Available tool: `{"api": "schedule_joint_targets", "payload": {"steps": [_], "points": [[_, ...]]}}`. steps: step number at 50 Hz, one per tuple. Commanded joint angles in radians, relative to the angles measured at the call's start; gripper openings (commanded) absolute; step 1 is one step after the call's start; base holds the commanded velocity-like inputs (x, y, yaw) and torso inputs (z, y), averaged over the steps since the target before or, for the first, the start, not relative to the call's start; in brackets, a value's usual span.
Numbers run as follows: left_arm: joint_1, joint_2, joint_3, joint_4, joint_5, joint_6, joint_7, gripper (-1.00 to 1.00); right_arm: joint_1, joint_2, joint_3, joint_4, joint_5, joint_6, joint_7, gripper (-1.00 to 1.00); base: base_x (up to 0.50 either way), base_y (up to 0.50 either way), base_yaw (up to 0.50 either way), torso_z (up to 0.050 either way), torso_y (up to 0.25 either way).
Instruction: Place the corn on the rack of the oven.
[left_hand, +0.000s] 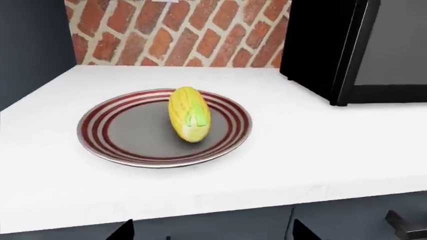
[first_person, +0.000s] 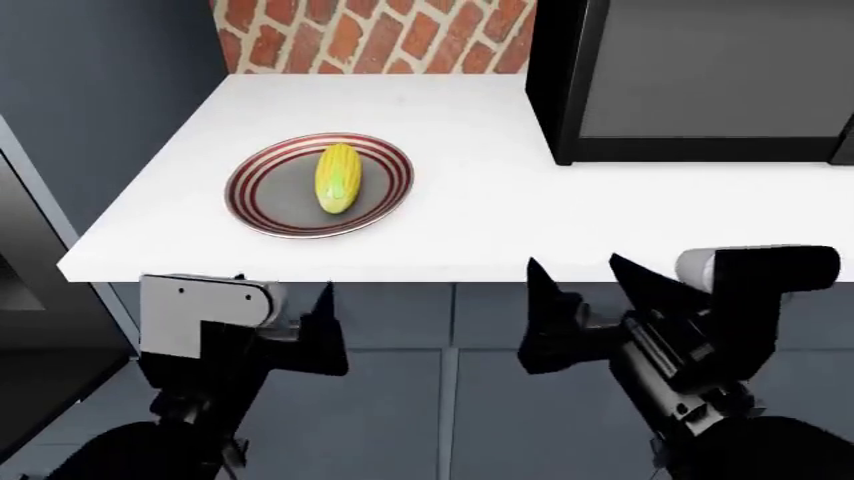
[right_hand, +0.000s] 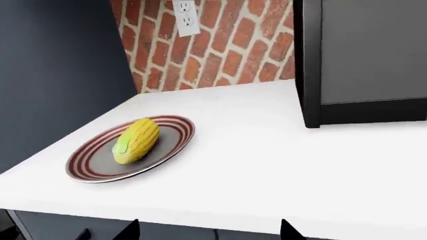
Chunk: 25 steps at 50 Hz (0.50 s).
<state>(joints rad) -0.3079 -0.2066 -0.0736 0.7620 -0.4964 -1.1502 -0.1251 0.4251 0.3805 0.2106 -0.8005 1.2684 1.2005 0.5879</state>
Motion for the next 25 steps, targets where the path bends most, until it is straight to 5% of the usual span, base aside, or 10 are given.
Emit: {"api": "schedule_joint_targets", "payload": {"steps": [1,3,4,25], "points": [[-0.421,-0.054,-0.288,-0.151,-0.730,-0.413,-0.530,1.00,0.422,0.336,-0.189,0.097,0.850,0.071,0.725,1.00,0.00,0.00,0.00,0.000,0.000],[-0.496,-0.083,-0.269,-0.170,-1.030,-0.386,-0.778,1.00,0.523,0.350,-0.269,0.090,0.871,0.060,0.780,1.00,0.00,0.00,0.00,0.000,0.000],[-0.500,-0.089,-0.265,-0.177,-1.174,-0.373,-0.798,1.00,0.520,0.345,-0.261,0.088,0.866,0.058,0.773,1.00,0.00,0.00,0.00,0.000,0.000],[-0.516,-0.163,-0.149,-0.195,-1.223,-0.343,-0.823,1.00,0.571,0.374,-0.294,0.118,0.886,0.018,0.770,1.00,0.00,0.00,0.00,0.000,0.000]]}}
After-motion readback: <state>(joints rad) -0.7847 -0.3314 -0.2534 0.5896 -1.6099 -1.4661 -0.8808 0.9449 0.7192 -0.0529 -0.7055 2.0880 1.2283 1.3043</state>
